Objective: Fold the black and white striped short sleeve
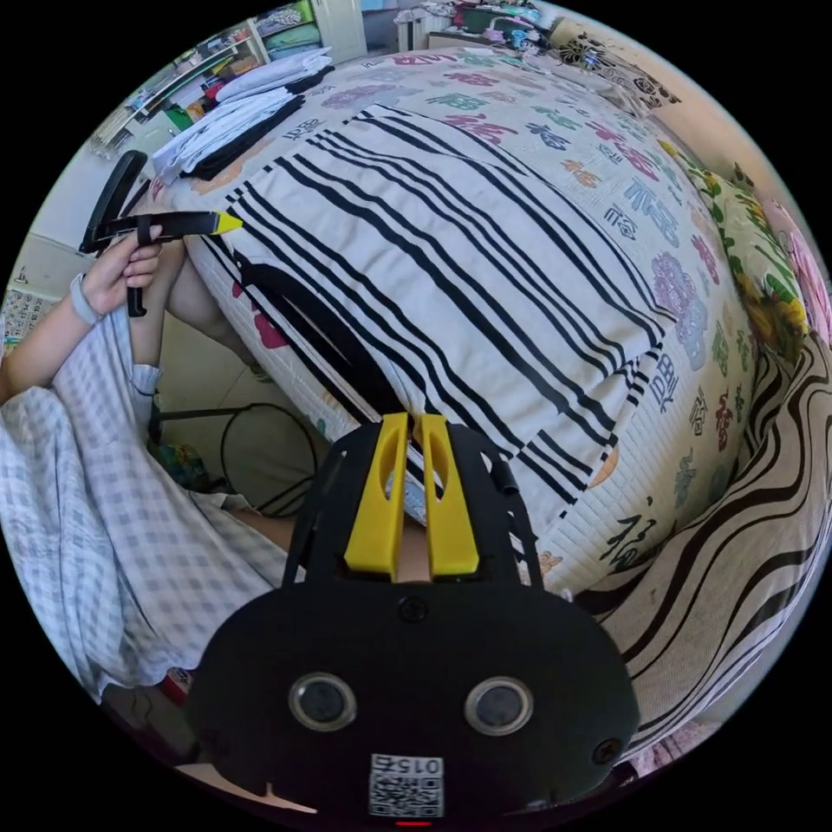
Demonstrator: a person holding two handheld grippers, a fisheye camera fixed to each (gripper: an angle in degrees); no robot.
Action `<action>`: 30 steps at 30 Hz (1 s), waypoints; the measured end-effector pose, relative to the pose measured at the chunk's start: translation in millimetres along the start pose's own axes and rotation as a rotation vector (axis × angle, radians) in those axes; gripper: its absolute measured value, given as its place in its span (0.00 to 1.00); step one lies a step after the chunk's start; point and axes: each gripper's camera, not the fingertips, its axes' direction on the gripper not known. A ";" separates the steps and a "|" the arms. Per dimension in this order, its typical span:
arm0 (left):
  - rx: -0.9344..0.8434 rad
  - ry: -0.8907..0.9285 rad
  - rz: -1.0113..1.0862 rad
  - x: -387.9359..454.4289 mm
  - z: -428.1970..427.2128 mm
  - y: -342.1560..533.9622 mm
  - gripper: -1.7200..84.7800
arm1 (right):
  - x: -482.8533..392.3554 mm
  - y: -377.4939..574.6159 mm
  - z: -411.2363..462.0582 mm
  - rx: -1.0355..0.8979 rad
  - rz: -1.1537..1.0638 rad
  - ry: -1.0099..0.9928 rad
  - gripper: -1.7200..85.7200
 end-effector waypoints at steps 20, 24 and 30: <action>0.181 -0.119 -0.325 -45.4 -68.5 53.9 0.10 | -95.5 -390.2 33.0 0.128 0.083 -0.142 0.15; 0.197 -0.029 -0.415 -65.3 -71.1 61.5 0.05 | -130.6 -484.9 85.8 -0.001 0.037 -0.052 0.15; 0.208 0.004 -0.452 -76.5 -74.4 68.9 0.02 | -154.4 -549.6 157.2 -0.209 -0.034 0.165 0.12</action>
